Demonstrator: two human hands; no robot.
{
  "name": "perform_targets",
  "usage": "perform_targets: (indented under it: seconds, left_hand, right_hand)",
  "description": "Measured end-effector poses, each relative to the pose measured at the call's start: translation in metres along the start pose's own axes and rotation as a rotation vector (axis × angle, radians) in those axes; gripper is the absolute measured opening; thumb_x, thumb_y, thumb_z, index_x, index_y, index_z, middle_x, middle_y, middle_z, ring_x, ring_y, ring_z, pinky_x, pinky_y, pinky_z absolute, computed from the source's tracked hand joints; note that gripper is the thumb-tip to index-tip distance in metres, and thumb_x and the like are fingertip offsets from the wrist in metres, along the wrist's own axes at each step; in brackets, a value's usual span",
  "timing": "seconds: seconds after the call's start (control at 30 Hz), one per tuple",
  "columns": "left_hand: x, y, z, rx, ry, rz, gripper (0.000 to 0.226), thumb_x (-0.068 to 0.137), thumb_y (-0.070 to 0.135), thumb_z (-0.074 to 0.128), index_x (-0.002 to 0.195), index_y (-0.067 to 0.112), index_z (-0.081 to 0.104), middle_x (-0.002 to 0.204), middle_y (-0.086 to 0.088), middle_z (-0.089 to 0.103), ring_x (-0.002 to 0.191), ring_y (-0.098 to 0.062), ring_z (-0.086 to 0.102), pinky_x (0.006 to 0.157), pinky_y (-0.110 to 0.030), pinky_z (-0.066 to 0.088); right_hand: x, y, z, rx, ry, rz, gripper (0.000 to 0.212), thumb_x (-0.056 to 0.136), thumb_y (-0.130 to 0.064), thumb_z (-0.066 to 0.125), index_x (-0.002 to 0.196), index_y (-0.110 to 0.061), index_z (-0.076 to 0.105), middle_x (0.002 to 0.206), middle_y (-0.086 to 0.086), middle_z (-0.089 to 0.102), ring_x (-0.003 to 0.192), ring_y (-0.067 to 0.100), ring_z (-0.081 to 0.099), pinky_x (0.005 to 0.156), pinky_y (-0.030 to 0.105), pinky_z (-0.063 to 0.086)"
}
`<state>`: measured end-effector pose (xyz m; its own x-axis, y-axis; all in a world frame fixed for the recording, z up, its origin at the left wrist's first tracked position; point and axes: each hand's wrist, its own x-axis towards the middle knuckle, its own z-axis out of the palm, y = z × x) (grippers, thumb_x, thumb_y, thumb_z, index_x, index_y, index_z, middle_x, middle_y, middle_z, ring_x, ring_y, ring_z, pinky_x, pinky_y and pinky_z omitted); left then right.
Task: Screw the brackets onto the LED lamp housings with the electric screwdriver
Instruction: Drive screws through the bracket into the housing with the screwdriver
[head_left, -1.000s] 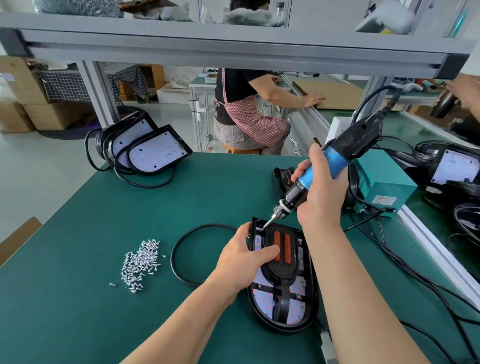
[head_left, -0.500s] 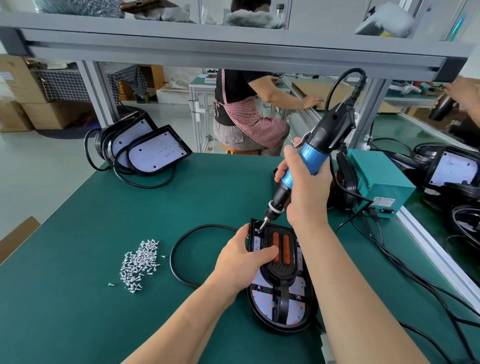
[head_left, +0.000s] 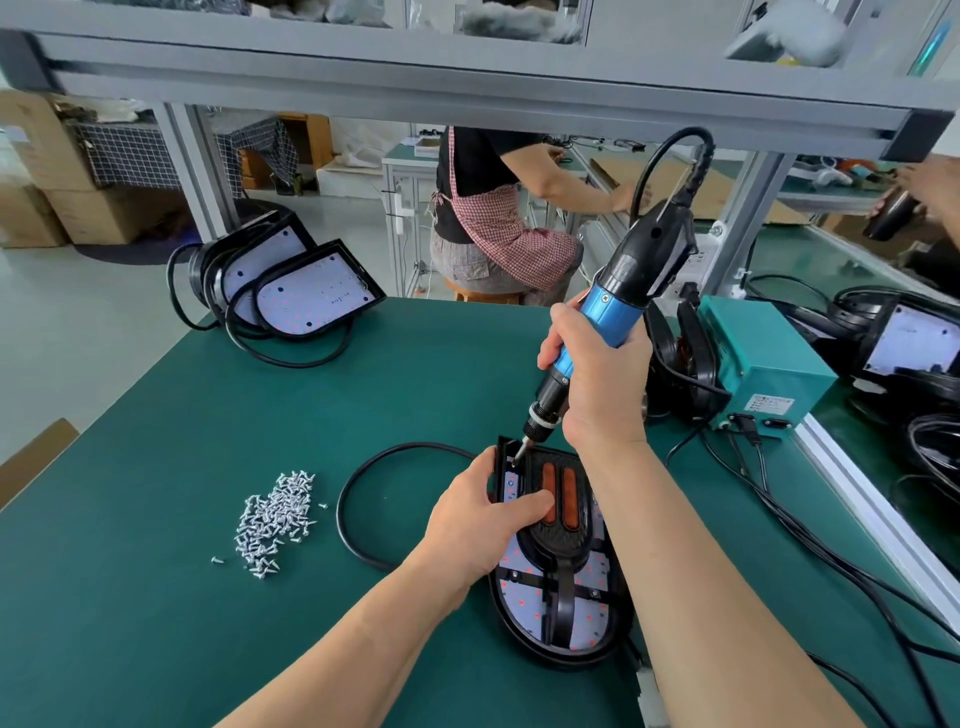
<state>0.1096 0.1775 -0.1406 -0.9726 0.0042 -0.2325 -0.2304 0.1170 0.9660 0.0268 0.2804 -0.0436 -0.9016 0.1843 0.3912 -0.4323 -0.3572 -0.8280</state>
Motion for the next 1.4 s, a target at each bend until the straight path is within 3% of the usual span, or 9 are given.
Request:
perform_targets:
  seconds: [0.27, 0.43, 0.63, 0.9, 1.03, 1.2, 1.3, 1.4]
  left_hand:
    - [-0.003, 0.007, 0.001, 0.005, 0.001, -0.001, 0.043, 0.069, 0.042, 0.076, 0.110, 0.039, 0.065, 0.104, 0.007, 0.077, 0.103, -0.023, 0.072, 0.098, -0.048, 0.054]
    - [-0.006, 0.012, 0.002, 0.001, -0.028, -0.018, 0.058, 0.066, 0.043, 0.079, 0.120, 0.034, 0.060, 0.104, 0.006, 0.077, 0.102, -0.022, 0.072, 0.099, -0.047, 0.054]
    - [-0.009, 0.013, 0.002, 0.018, 0.019, -0.048, 0.076, 0.058, 0.049, 0.078, 0.127, 0.027, 0.055, 0.107, 0.010, 0.075, 0.101, -0.015, 0.072, 0.098, -0.042, 0.055]
    - [-0.010, 0.016, 0.001, 0.024, 0.027, -0.048, 0.076, 0.063, 0.049, 0.078, 0.131, 0.025, 0.054, 0.113, 0.009, 0.073, 0.106, -0.014, 0.070, 0.101, -0.041, 0.052]
    - [-0.010, 0.015, 0.001, 0.022, 0.026, -0.046, 0.074, 0.064, 0.048, 0.078, 0.130, 0.025, 0.055, 0.114, 0.009, 0.073, 0.106, -0.015, 0.070, 0.101, -0.042, 0.052]
    - [-0.010, 0.015, 0.001, 0.026, 0.022, -0.038, 0.069, 0.065, 0.047, 0.078, 0.127, 0.025, 0.057, 0.112, 0.008, 0.074, 0.105, -0.016, 0.070, 0.101, -0.043, 0.053]
    - [-0.009, 0.015, 0.001, 0.035, 0.022, -0.030, 0.063, 0.065, 0.047, 0.077, 0.122, 0.027, 0.059, 0.110, 0.009, 0.074, 0.103, -0.015, 0.071, 0.100, -0.042, 0.053]
    - [-0.009, 0.014, 0.000, 0.030, 0.016, -0.021, 0.059, 0.067, 0.045, 0.076, 0.121, 0.027, 0.059, 0.110, 0.009, 0.074, 0.103, -0.015, 0.071, 0.100, -0.042, 0.053]
  right_hand:
    - [-0.006, -0.003, -0.008, 0.013, -0.064, 0.035, 0.019, 0.082, -0.011, 0.067, 0.096, -0.008, 0.054, 0.055, 0.003, 0.054, 0.052, 0.017, 0.051, 0.059, 0.025, 0.049]
    - [-0.003, -0.017, -0.018, 0.099, -0.021, 0.048, 0.024, 0.082, -0.010, 0.067, 0.105, -0.007, 0.058, 0.060, 0.007, 0.051, 0.055, 0.021, 0.050, 0.060, 0.028, 0.046]
    - [0.012, -0.049, -0.042, 0.259, -0.023, 0.016, 0.018, 0.084, -0.006, 0.063, 0.101, -0.012, 0.060, 0.066, 0.002, 0.052, 0.057, 0.015, 0.049, 0.062, 0.029, 0.044]
    - [0.007, -0.053, -0.090, -0.005, 0.212, 0.177, 0.020, 0.087, -0.020, 0.076, 0.091, -0.017, 0.057, 0.061, 0.000, 0.057, 0.052, 0.015, 0.052, 0.053, 0.027, 0.045]
    - [0.000, -0.042, -0.121, -0.054, 0.288, 0.311, 0.018, 0.094, -0.027, 0.072, 0.095, -0.017, 0.057, 0.061, 0.000, 0.060, 0.051, 0.013, 0.054, 0.053, 0.028, 0.047]
    - [-0.017, -0.022, -0.149, -0.048, 0.443, 0.460, 0.016, 0.097, -0.019, 0.068, 0.100, -0.009, 0.056, 0.088, 0.010, 0.059, 0.060, 0.017, 0.061, 0.057, 0.029, 0.053]
    - [-0.028, -0.006, -0.154, -0.058, 0.571, 0.455, 0.033, 0.095, -0.006, 0.068, 0.123, 0.000, 0.050, 0.101, 0.016, 0.054, 0.067, 0.020, 0.063, 0.056, 0.027, 0.057]
    - [-0.034, 0.007, -0.152, -0.135, 0.676, 0.461, 0.054, 0.091, -0.004, 0.070, 0.137, 0.004, 0.042, 0.113, 0.023, 0.061, 0.083, 0.026, 0.062, 0.077, 0.038, 0.056]
